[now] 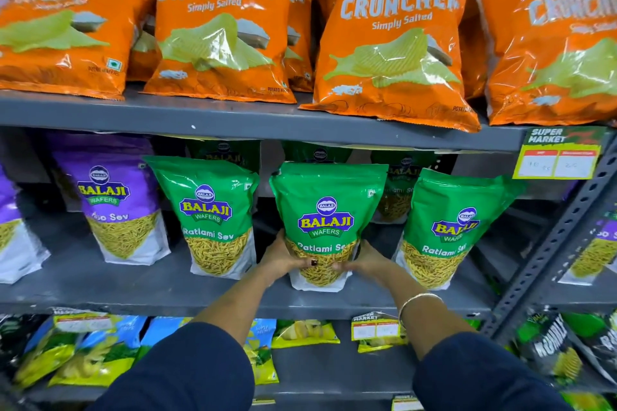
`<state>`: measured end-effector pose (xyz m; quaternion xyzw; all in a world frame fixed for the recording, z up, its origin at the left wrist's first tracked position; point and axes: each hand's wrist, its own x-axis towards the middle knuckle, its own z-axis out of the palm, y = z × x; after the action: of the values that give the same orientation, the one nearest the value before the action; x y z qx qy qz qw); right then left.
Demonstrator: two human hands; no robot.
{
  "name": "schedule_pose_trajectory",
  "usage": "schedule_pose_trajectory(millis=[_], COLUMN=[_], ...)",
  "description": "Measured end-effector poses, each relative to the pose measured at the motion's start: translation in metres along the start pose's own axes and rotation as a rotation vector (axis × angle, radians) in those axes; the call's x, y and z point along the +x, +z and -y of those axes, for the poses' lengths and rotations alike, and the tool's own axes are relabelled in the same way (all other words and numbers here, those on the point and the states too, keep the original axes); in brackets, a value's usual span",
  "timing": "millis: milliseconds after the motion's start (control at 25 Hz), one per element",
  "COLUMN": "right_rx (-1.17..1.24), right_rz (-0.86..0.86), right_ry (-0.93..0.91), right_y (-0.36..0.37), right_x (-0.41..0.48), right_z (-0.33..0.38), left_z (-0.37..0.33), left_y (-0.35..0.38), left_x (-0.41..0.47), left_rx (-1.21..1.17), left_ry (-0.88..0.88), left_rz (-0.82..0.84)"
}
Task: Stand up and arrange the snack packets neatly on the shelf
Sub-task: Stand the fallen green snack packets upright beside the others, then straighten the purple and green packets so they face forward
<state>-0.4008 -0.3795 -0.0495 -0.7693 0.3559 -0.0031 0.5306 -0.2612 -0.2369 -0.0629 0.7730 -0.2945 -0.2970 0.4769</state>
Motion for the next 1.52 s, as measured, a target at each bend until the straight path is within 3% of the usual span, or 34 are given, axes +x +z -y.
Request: schedule_pose_trajectory(millis=[120, 200, 280, 360, 440, 520, 600, 800, 880, 960, 1080, 1200, 1320, 1440, 1520], right_rx=[-0.47, -0.518, -0.538, -0.561, -0.406, 0.024, 0.287, 0.267, 0.386, 0.592, 0.453, 0.434, 0.563, 0.331, 0.265], right_rz=[0.291, 0.531, 0.592, 0.437, 0.163, 0.047, 0.062, 0.014, 0.043, -0.061, -0.288, -0.344, -0.203, 0.034, 0.005], right_ry=[0.412, 0.567, 0.496, 0.233, -0.083, -0.181, -0.24, -0.251, -0.303, -0.371, -0.41, -0.442, -0.396, -0.276, -0.232], right_y=[-0.001, 0.022, 0.059, 0.097, 0.131, 0.15, 0.165, 0.202, 0.197, 0.174, 0.146, 0.149, 0.157, 0.177, 0.193], right_x=[-0.004, -0.008, 0.001, 0.019, 0.03, 0.037, 0.035, 0.026, 0.013, 0.006, -0.008, -0.016, -0.013, -0.002, 0.009], right_z=[0.015, 0.035, 0.05, 0.061, 0.076, 0.09, 0.102, 0.119, 0.136, 0.165, 0.209, 0.212, 0.187, 0.146, 0.125], left_z=[-0.005, 0.0, 0.011, 0.023, 0.045, 0.056, 0.06, 0.09, 0.095, 0.092, 0.091, 0.092, 0.099, 0.107, 0.104], left_y=[-0.008, -0.03, -0.059, -0.095, -0.141, -0.175, -0.187, -0.197, -0.204, -0.206, -0.205, -0.205, -0.205, -0.2, -0.198], left_x=[-0.012, -0.026, -0.043, -0.057, -0.051, -0.037, -0.026, -0.018, -0.021, -0.025, -0.031, -0.03, -0.022, -0.02, -0.026], left_rx=[0.137, 0.299, 0.29, 0.327, 0.393, 0.227, 0.076, -0.05, -0.072, -0.089, -0.107, -0.048, -0.108, -0.018, 0.052], left_ry=[-0.142, -0.305, -0.551, -0.66, -0.478, -0.229, -0.126, -0.011, 0.001, 0.009, -0.011, -0.004, -0.017, -0.027, -0.043], left_rz=[0.081, 0.126, 0.202, 0.158, -0.131, -0.281, -0.21, -0.225, -0.213, -0.18, -0.168, -0.156, -0.1, -0.084, -0.138])
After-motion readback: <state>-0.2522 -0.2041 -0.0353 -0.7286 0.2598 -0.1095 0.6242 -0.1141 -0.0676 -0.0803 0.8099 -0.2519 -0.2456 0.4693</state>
